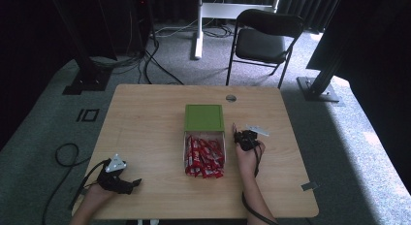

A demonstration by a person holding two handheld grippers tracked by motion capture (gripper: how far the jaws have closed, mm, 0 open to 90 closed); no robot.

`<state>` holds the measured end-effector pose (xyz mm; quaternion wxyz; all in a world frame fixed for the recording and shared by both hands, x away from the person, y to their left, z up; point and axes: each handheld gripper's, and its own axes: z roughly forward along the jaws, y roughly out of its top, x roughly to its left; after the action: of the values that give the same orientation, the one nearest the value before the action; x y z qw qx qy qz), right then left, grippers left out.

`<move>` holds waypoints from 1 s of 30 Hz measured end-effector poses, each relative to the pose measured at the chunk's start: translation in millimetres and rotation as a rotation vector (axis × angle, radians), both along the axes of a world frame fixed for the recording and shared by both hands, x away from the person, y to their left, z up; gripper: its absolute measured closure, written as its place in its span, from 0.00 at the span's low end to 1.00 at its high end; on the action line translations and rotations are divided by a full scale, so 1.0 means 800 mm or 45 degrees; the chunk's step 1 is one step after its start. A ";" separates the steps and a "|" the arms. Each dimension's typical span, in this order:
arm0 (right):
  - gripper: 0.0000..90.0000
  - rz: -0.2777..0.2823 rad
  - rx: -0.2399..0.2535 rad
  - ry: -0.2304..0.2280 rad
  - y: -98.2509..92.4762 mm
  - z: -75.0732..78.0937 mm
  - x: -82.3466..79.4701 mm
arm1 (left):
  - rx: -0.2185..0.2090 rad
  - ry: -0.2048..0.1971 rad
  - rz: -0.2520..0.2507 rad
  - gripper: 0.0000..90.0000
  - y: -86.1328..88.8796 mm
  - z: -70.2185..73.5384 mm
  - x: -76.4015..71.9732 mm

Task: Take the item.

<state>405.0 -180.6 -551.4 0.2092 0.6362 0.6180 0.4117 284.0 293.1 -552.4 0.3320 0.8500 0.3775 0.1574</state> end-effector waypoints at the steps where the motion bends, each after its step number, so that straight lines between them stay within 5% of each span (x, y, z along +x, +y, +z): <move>1: 0.89 -0.004 0.008 0.001 -0.001 0.000 0.000 | 0.000 0.000 0.000 0.02 0.000 0.000 0.000; 8: 0.77 -0.014 0.034 0.016 -0.010 -0.004 0.000 | 0.000 0.000 0.000 0.02 0.000 0.000 0.000; 16: 0.63 -0.015 -0.015 -0.023 -0.026 0.012 -0.004 | 0.000 0.000 0.000 0.02 0.000 0.000 0.000; 30: 0.50 0.088 -0.036 -0.022 -0.044 0.019 -0.021 | 0.000 0.000 0.000 0.02 0.000 0.000 0.000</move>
<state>388.2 -215.7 -535.9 0.2091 0.6080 0.6436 0.4153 284.0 293.1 -552.4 0.3320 0.8500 0.3775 0.1574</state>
